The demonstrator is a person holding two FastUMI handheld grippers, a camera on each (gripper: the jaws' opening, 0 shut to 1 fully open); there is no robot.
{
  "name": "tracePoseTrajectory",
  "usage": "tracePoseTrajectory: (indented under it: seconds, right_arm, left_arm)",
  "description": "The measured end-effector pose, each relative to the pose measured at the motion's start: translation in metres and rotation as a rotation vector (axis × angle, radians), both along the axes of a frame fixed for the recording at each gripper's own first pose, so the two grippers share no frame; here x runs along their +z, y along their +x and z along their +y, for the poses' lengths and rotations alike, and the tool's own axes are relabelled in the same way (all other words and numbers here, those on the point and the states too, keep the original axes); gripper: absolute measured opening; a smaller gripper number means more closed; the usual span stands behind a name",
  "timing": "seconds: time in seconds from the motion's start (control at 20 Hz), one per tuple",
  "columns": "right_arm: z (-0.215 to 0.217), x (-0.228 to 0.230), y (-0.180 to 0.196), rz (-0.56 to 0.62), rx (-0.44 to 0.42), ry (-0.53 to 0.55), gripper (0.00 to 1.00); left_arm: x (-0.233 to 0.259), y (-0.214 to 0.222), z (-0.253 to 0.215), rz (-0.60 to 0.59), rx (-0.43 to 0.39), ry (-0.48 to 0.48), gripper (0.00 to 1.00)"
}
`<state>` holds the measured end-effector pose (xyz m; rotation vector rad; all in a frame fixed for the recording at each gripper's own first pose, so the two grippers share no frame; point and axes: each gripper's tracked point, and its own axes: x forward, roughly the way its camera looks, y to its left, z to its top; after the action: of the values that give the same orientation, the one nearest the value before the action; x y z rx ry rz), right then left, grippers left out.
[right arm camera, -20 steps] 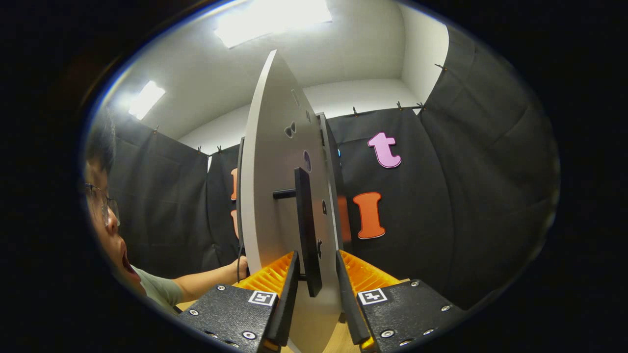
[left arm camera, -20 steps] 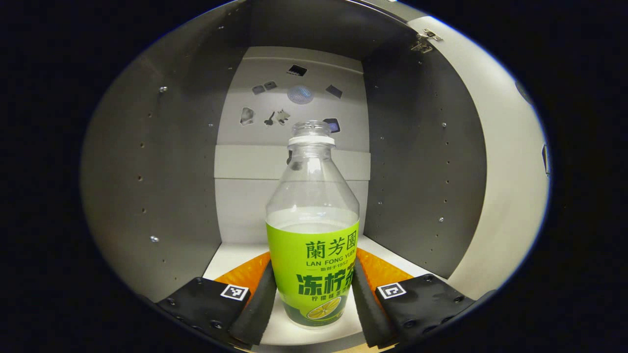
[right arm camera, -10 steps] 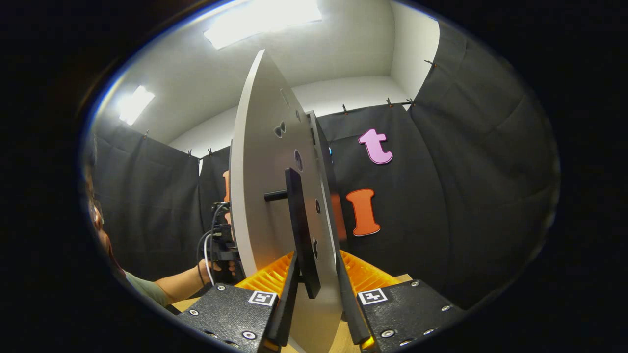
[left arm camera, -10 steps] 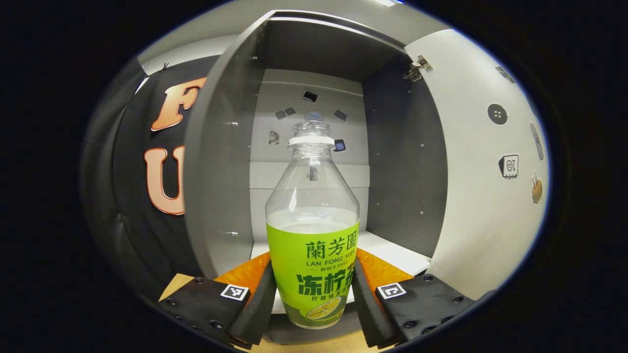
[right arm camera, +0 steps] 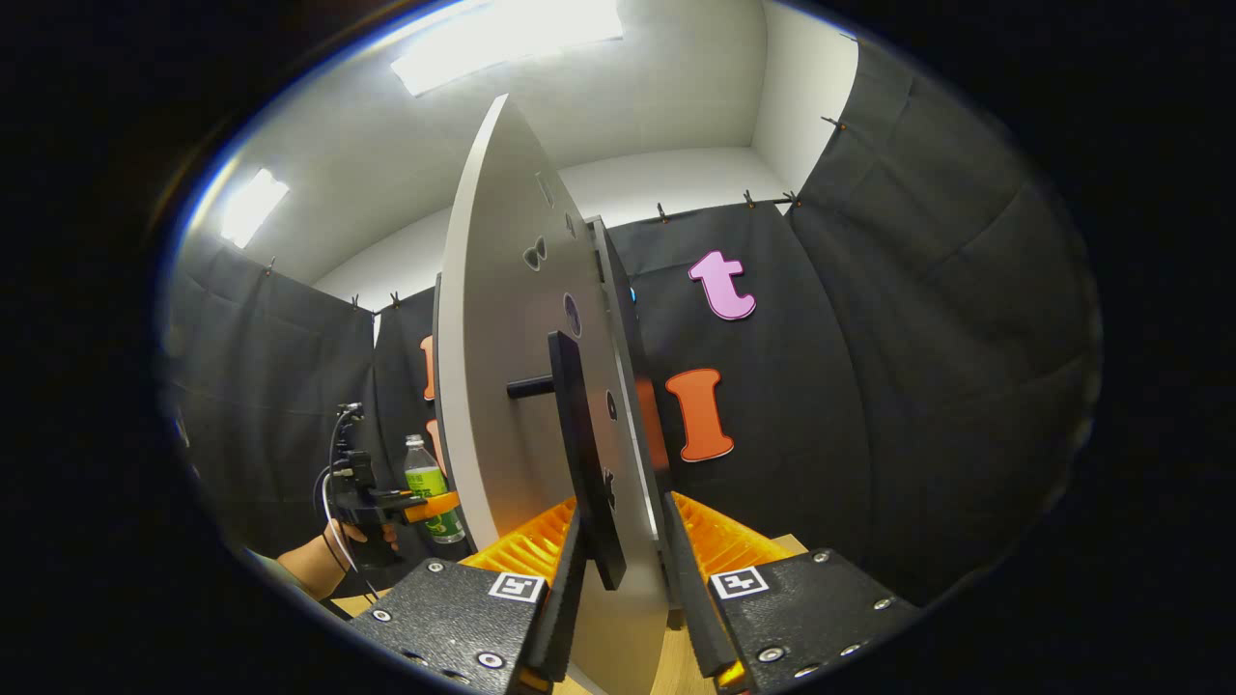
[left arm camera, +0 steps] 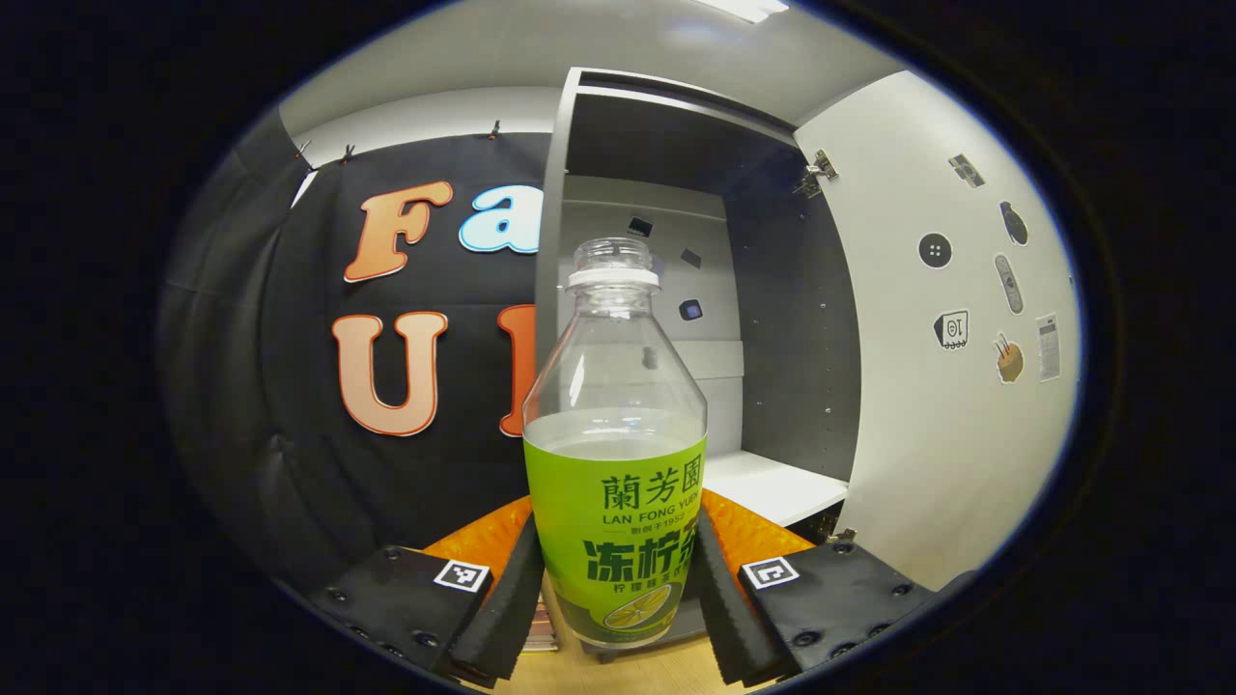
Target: Open the cabinet door with the right hand, grasp the bottle in the cabinet with the left hand and place it on the coaster, then close the cabinet door with the right hand.
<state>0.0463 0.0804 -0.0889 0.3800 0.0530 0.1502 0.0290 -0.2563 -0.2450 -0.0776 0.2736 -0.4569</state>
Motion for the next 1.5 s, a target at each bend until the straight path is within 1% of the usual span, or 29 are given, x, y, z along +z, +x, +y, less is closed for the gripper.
tracePoseTrajectory:
  seconds: [0.1,0.15,0.2,0.25,0.3,0.35,0.4,0.45,0.65,0.7,0.75,0.8,0.9,0.95,1.0,1.15,1.3,1.45,1.5]
  right_arm:
    - [0.000,0.000,0.000,0.002,-0.005,0.000,0.49]
    - [0.001,0.000,0.002,0.002,-0.008,0.001,0.49]
    - [0.002,0.001,0.004,0.001,-0.012,0.001,0.49]
    - [0.002,0.002,0.005,0.000,-0.016,0.003,0.49]
    - [0.001,0.001,0.004,0.001,-0.019,0.003,0.49]
    - [0.002,0.001,0.005,0.001,-0.022,0.002,0.49]
    - [0.001,0.001,0.004,0.001,-0.026,0.002,0.49]
    - [0.000,0.001,0.004,0.000,-0.030,-0.002,0.49]
    - [0.001,0.002,0.006,-0.019,-0.033,-0.004,0.49]
    - [0.001,0.003,0.006,-0.022,-0.031,-0.002,0.49]
    - [0.000,0.004,0.006,-0.026,-0.031,0.003,0.49]
    - [0.000,0.003,0.005,-0.027,-0.029,0.006,0.49]
    - [0.000,0.005,0.005,-0.037,-0.028,0.007,0.49]
    - [0.001,0.005,0.006,-0.045,-0.027,0.002,0.49]
    - [0.000,0.006,0.007,-0.051,-0.028,-0.002,0.49]
    - [0.000,0.006,0.007,-0.060,-0.025,-0.001,0.49]
    - [-0.001,0.006,0.005,-0.074,-0.017,0.008,0.49]
    - [-0.002,0.009,0.004,-0.095,-0.009,0.023,0.49]
    - [-0.002,0.009,0.005,-0.099,-0.006,0.027,0.49]
  left_arm:
    - [-0.001,-0.006,0.023,-0.004,0.029,0.011,0.78]
    - [-0.003,-0.009,0.032,-0.003,0.041,0.012,0.80]
    - [-0.004,-0.012,0.042,-0.003,0.052,0.011,0.78]
    - [-0.006,-0.016,0.051,-0.004,0.064,0.013,0.80]
    - [-0.006,-0.020,0.060,-0.006,0.076,0.016,0.78]
    - [-0.008,-0.024,0.068,-0.005,0.085,0.016,0.80]
    - [-0.011,-0.030,0.076,-0.004,0.094,0.018,0.78]
    - [-0.013,-0.035,0.083,-0.005,0.103,0.021,0.80]
    - [-0.033,-0.056,0.106,-0.008,0.137,0.037,0.80]
    - [-0.039,-0.060,0.111,-0.005,0.145,0.038,0.78]
    - [-0.046,-0.063,0.116,0.003,0.153,0.036,0.78]
    - [-0.053,-0.067,0.120,0.011,0.160,0.034,0.80]
    - [-0.068,-0.078,0.128,0.020,0.173,0.042,0.80]
    - [-0.074,-0.082,0.131,0.020,0.178,0.045,0.82]
    - [-0.081,-0.088,0.132,0.023,0.177,0.044,0.80]
    - [-0.103,-0.105,0.132,0.034,0.171,0.040,0.80]
    - [-0.130,-0.121,0.132,0.047,0.167,0.055,0.80]
    - [-0.151,-0.129,0.130,0.070,0.162,0.051,0.79]
    - [-0.159,-0.134,0.131,0.080,0.164,0.048,0.81]
